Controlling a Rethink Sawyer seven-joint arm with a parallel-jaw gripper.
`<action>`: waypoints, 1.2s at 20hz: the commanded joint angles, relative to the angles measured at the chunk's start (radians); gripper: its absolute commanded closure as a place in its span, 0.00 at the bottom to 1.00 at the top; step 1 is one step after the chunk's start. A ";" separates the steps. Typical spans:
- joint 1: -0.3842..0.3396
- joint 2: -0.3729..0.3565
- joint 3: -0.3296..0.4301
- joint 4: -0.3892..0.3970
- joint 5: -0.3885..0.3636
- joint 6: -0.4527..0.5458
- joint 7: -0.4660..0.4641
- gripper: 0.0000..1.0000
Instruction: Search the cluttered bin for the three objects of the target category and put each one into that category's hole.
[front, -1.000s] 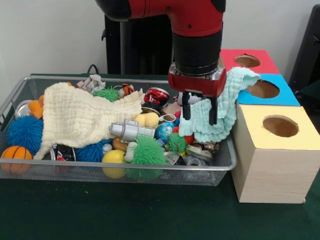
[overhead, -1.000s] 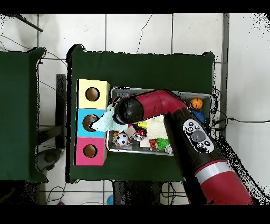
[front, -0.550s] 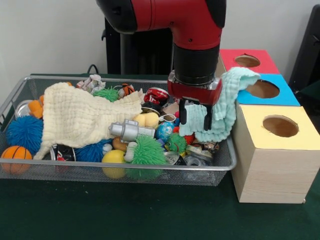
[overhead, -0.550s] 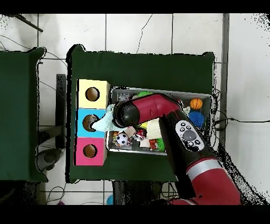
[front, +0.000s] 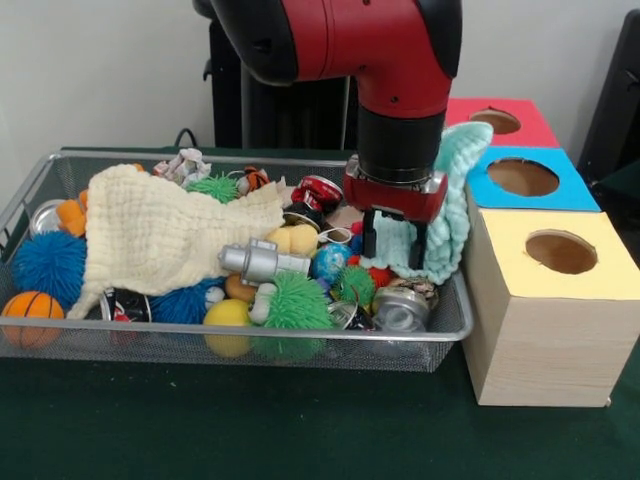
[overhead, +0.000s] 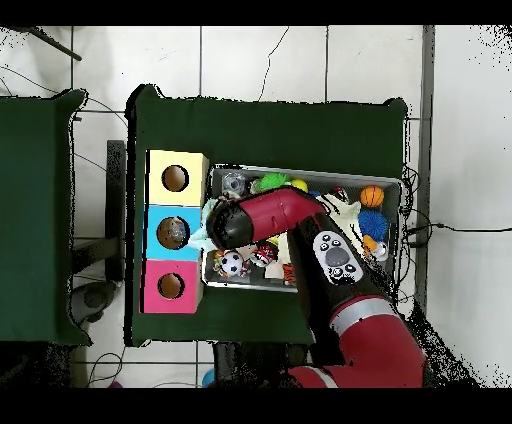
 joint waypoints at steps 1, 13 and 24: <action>0.023 0.064 -0.091 -0.010 -0.003 -0.077 0.114 0.00; 0.029 0.058 -0.121 -0.054 0.021 -0.063 0.054 1.00; -0.065 0.055 -0.087 -0.087 0.032 -0.040 -0.069 1.00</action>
